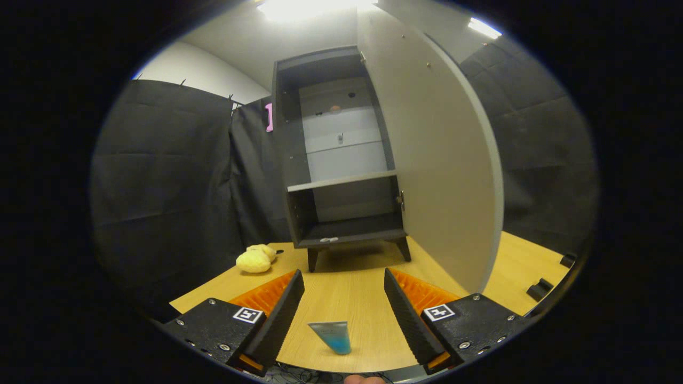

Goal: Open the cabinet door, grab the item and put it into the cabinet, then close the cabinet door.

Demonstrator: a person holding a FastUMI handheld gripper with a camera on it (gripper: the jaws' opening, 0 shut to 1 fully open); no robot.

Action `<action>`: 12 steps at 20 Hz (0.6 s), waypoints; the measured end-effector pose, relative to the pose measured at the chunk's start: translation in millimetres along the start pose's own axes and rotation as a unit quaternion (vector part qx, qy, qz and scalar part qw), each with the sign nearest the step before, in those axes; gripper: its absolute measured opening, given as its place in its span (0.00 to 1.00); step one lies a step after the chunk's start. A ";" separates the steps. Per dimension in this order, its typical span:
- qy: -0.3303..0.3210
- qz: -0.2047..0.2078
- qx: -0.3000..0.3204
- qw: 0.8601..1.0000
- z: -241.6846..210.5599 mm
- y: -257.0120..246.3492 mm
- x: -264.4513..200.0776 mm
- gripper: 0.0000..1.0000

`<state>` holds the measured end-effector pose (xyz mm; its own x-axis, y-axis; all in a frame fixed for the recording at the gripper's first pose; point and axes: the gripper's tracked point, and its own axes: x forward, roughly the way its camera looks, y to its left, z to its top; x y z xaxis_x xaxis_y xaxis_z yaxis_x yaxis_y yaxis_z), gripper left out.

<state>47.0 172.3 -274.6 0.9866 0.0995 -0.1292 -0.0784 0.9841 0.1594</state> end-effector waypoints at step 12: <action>0.061 -0.035 -0.027 0.997 -131.8 0.1 40.2 0.93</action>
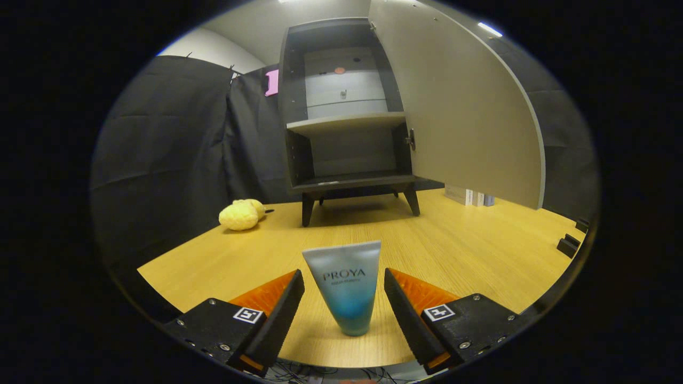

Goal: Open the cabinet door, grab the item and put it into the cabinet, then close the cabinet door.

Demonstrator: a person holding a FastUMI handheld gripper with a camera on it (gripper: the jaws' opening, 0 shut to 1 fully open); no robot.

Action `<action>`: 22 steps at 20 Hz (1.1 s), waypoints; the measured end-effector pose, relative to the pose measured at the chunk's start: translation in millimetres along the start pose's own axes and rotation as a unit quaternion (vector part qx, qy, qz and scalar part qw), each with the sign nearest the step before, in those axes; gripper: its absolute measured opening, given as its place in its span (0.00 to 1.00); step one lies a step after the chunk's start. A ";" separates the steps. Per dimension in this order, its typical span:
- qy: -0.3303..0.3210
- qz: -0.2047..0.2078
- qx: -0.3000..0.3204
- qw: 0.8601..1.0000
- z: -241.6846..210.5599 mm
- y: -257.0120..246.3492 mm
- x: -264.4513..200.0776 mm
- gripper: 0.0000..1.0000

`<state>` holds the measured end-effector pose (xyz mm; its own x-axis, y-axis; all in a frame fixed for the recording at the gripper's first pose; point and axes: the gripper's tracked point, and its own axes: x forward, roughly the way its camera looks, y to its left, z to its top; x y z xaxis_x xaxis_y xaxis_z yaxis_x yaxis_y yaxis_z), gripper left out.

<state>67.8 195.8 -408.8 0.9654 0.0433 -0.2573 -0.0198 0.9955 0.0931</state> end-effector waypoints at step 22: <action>-0.021 -0.031 -0.022 0.999 103.0 2.0 -5.0 0.44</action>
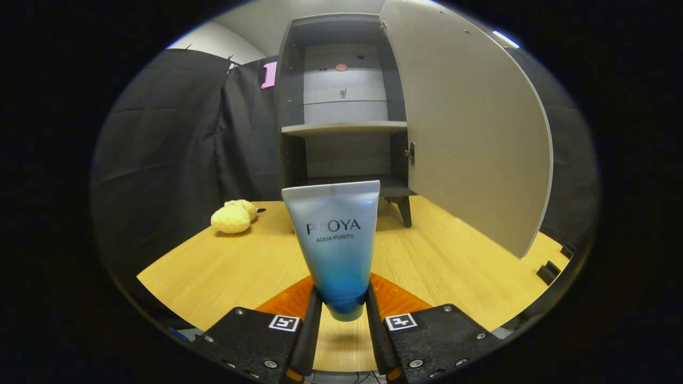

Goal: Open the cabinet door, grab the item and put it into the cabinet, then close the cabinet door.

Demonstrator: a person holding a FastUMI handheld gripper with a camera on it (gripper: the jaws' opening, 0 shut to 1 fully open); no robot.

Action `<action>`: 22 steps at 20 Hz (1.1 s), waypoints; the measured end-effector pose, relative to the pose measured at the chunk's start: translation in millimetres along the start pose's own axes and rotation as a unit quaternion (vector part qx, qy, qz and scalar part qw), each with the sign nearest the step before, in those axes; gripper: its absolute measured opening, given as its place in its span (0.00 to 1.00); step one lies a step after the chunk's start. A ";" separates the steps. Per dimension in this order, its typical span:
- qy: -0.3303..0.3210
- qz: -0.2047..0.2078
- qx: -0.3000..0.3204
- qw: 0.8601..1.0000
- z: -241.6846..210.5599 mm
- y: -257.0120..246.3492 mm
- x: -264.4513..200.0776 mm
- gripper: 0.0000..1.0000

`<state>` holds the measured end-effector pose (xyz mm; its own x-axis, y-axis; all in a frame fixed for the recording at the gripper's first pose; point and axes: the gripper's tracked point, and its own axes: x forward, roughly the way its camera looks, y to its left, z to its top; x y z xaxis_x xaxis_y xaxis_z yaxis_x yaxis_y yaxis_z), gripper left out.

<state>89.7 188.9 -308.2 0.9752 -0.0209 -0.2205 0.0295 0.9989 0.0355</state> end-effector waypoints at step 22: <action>-0.102 0.019 -0.034 0.994 299.7 12.2 82.8 0.44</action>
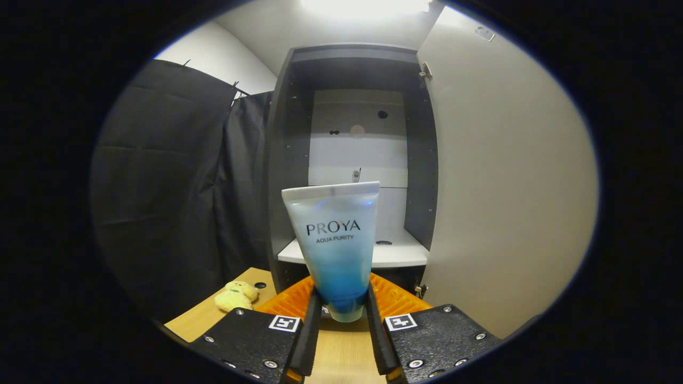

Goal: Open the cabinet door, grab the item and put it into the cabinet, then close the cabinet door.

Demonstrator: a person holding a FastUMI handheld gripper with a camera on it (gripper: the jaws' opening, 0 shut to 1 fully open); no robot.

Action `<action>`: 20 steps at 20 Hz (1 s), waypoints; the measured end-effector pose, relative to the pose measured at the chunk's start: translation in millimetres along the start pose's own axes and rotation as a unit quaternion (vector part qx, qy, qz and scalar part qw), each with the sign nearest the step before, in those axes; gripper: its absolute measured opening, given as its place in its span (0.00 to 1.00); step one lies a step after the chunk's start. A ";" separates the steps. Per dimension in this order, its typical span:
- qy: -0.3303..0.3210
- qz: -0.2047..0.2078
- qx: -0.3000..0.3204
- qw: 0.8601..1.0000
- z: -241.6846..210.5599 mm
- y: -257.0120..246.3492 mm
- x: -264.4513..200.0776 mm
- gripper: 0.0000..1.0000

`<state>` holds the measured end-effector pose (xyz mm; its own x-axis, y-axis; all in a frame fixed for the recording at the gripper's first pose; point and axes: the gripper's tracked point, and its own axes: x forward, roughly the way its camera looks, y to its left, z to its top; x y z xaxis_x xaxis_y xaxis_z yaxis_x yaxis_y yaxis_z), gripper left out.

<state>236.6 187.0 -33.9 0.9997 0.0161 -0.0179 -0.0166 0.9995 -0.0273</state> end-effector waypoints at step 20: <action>-0.005 -0.030 -0.014 0.999 -9.7 -8.3 266.6 0.44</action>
<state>503.1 182.7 -48.1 0.9991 -0.0427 -0.0059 0.0423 0.9975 -0.0562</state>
